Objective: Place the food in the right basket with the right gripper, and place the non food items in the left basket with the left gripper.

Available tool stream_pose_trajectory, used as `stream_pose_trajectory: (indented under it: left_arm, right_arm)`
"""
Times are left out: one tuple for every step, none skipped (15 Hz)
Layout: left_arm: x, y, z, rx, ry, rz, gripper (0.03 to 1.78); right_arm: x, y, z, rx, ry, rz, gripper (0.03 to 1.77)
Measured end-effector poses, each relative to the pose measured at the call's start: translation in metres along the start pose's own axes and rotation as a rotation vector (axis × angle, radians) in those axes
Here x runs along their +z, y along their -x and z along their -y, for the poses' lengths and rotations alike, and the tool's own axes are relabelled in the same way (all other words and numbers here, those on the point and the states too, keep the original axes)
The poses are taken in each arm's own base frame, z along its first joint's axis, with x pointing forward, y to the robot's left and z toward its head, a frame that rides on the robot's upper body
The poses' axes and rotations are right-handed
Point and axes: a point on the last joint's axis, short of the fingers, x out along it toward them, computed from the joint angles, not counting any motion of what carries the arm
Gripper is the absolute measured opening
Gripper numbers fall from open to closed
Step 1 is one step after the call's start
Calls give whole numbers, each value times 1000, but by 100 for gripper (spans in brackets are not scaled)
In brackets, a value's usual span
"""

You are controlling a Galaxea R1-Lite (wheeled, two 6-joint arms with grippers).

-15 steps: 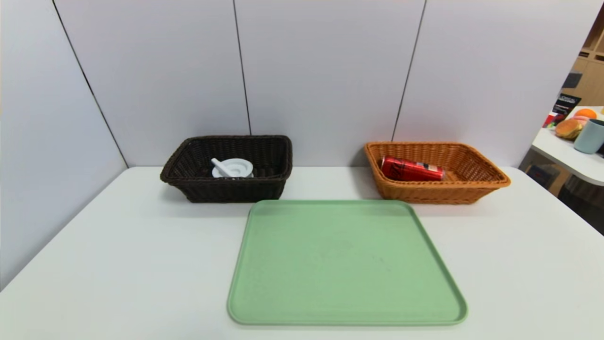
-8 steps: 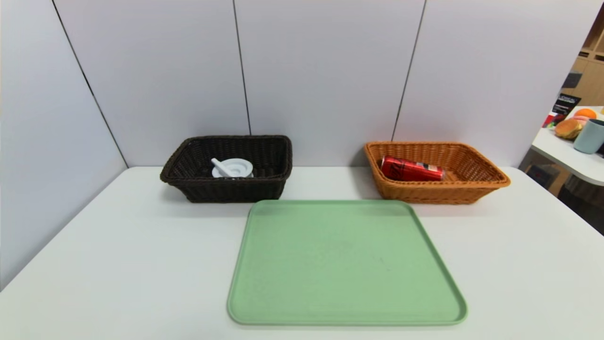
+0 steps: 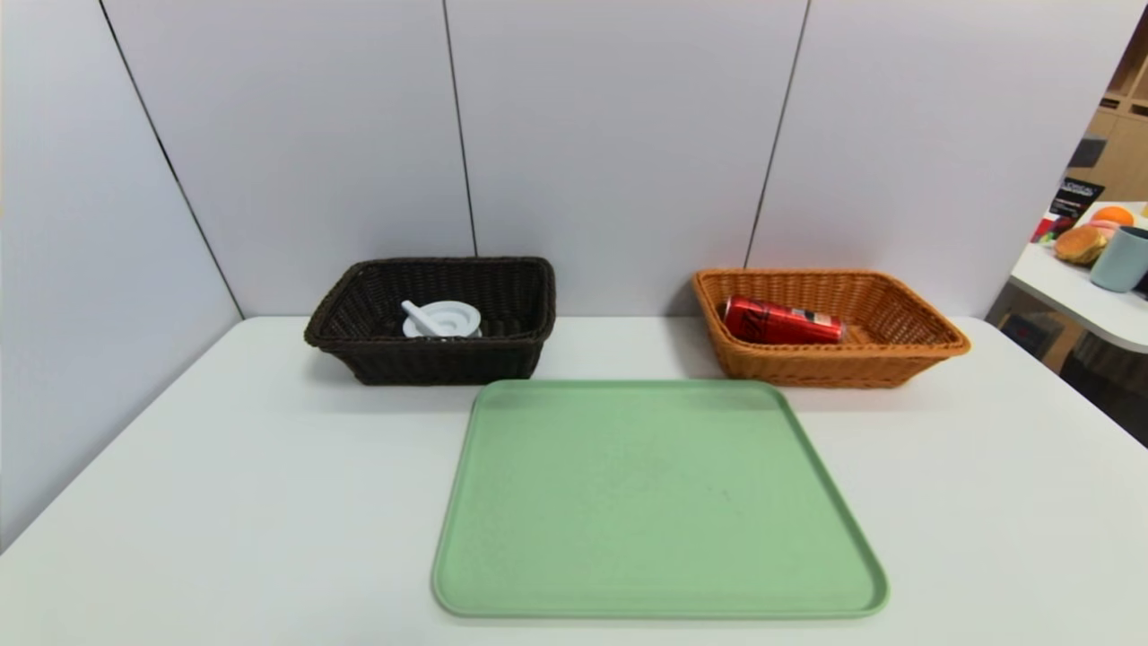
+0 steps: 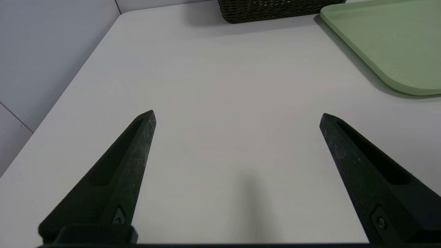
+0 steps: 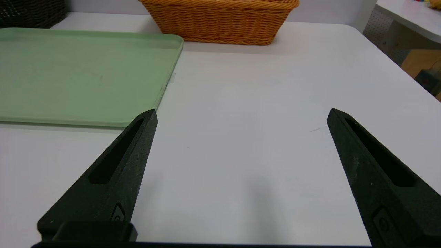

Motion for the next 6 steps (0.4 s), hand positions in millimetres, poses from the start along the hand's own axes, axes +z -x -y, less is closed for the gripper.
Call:
stream_pose_trajectory:
  left_arm:
    - [0,0,0,0,0,0,169]
    - [0,0,0,0,0,0,169]
    - [0,0,0,0,0,0,169]
    - [0,0,0,0,-1,0,169]
    - [0,0,0,1,0,0,169]
    - [0,0,0,1,-1,0,169]
  right_arm:
    - [0,0,0,-4,-9,1,170]
    - [0,0,0,-5,-17,1,170]
    - [0,0,0,-5,-19,2,170]
    - [0,0,0,-5,-16,2,170]
    - [0,0,0,-3,-10,1,170]
    - [0,0,0,-4,-6,0,170]
